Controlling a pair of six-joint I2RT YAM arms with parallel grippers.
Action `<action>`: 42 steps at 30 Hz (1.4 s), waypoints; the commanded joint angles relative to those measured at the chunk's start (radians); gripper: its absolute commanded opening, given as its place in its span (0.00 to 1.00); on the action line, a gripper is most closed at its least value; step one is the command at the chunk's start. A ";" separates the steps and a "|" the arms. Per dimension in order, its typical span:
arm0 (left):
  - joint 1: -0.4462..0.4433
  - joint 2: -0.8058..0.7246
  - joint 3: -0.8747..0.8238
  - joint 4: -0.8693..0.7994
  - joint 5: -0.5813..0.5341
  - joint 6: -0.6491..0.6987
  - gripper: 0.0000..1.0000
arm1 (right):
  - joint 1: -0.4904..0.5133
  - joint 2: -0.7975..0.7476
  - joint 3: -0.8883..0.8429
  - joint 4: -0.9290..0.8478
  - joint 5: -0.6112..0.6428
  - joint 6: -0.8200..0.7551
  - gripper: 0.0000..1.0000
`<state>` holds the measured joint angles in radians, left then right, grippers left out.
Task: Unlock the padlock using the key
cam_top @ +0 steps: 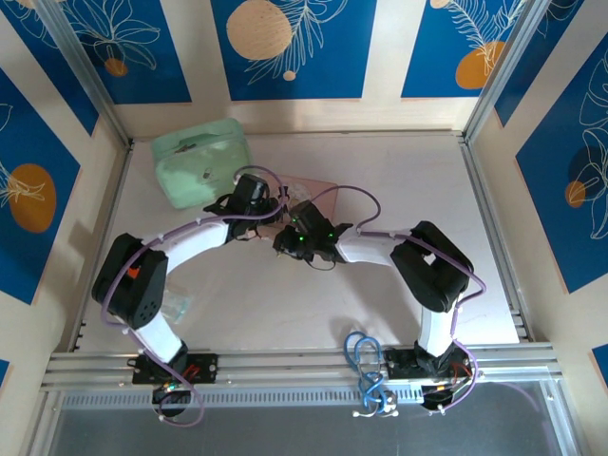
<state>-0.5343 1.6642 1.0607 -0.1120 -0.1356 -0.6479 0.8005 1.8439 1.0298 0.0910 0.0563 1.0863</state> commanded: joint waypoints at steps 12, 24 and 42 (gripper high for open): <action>0.010 0.007 -0.067 -0.034 0.080 -0.052 0.44 | 0.037 0.134 0.031 -0.276 0.064 0.088 0.27; 0.010 0.004 -0.132 0.002 0.091 -0.070 0.43 | 0.036 0.150 0.127 -0.438 0.153 0.027 0.27; -0.014 -0.089 -0.291 0.095 0.163 -0.162 0.41 | -0.020 -0.089 0.055 -0.518 0.189 -0.230 0.52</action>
<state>-0.5247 1.5623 0.8471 0.1585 -0.0704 -0.7437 0.7948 1.8050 1.1172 -0.3752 0.2825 0.9367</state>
